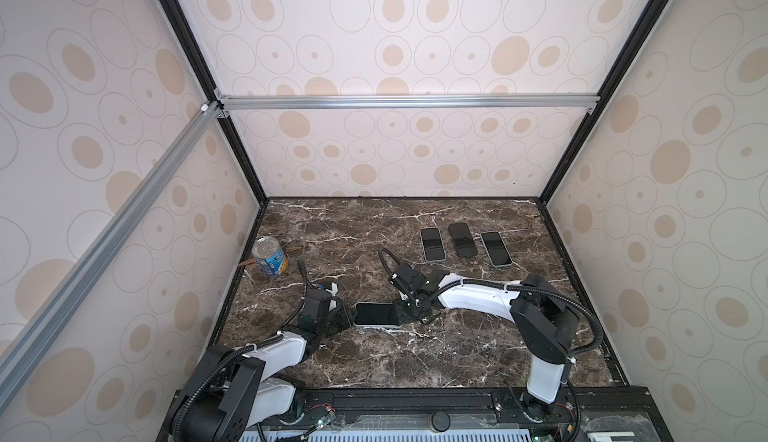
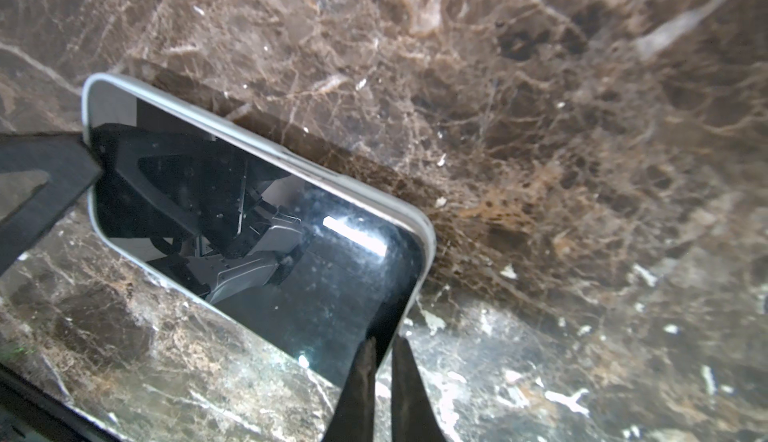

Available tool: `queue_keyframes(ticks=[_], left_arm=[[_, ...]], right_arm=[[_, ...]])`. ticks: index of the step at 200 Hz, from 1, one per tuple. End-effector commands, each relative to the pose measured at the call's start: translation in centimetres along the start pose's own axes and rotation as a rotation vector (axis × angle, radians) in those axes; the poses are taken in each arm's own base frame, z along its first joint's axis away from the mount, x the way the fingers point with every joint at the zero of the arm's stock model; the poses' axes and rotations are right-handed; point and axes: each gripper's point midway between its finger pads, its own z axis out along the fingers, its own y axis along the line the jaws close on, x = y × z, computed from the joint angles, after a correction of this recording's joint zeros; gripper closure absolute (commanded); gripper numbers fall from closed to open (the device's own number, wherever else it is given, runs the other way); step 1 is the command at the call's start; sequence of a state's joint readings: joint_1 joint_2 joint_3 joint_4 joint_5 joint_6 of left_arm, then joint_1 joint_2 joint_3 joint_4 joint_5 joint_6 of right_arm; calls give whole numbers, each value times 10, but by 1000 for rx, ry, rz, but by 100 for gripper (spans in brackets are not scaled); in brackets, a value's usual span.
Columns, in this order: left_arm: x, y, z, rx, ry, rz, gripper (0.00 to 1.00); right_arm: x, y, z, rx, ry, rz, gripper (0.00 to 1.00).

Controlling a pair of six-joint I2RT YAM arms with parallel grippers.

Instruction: Put the phone into the phone case

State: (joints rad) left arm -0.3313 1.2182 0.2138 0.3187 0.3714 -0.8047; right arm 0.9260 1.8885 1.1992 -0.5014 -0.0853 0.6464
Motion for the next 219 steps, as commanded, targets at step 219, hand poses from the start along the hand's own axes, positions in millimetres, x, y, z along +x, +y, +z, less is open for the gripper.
queue_keyframes(ticks=[219], left_arm=[[-1,-9,-12,8,-6,-16,85]], right_arm=[[53,-26,22,158,193,-55,86]])
